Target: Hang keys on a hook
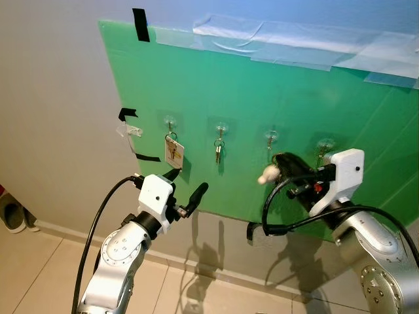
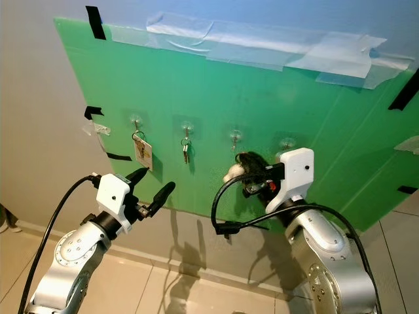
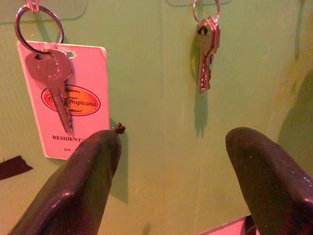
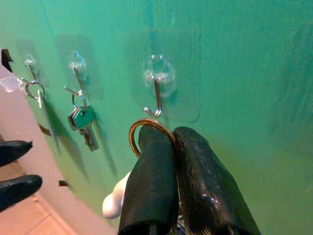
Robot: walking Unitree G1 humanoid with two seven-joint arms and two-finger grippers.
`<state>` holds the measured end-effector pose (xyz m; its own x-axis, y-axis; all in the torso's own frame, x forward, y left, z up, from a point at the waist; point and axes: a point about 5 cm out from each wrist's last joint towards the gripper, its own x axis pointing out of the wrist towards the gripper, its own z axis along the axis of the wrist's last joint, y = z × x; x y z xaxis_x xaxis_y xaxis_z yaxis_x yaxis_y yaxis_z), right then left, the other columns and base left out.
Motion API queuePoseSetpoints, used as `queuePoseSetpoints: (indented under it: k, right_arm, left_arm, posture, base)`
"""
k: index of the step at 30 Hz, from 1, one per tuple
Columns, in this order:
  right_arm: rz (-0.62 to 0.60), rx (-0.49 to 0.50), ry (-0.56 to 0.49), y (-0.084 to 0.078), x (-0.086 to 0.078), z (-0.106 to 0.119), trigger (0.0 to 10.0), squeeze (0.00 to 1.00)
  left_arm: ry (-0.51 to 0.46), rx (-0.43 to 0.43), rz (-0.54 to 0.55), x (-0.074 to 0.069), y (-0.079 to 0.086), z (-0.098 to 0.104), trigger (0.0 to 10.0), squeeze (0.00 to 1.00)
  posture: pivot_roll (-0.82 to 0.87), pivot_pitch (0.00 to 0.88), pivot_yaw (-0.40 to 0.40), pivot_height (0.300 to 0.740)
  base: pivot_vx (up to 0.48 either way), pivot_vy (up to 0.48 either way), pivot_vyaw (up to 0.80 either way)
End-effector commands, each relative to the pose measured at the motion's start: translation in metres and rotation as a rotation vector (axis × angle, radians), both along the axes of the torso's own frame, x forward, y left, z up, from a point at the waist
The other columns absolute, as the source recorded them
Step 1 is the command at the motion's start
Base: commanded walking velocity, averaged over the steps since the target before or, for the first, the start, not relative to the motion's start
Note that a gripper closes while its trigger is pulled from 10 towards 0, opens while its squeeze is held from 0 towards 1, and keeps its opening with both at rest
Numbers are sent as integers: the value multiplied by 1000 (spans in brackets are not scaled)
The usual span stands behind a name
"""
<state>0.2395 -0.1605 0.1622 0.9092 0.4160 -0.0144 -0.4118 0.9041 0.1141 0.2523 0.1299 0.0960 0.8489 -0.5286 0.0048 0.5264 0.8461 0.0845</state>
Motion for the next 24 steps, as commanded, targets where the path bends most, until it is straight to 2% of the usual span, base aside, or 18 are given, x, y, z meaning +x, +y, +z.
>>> queuePoseSetpoints:
  k: [1, 10, 20, 24]
  right_arm:
    - [13, 24, -15, 3, 0, 9, 0, 0]
    - [73, 66, -28, 17, 3, 18, 0, 0]
    - [73, 77, -23, 17, 5, 22, 0, 0]
    - [59, 91, 25, 16, 7, 18, 0, 0]
  left_arm:
    - [9, 5, -5, 2, 1, 0, 10000, 0]
    - [10, 3, 1, 1, 0, 0, 10000, 0]
    - [15, -3, 10, 0, 0, -1, 10000, 0]
    - [18, -3, 8, -1, 0, -2, 10000, 0]
  posture:
    - [-68, 0, 14, 740]
    - [-60, 0, 5, 740]
    - [-58, 0, 0, 740]
    - [-59, 0, 0, 740]
  base:
    - [0, 0, 0]
    - [0, 0, 0]
    - [0, 0, 0]
    - [0, 0, 0]
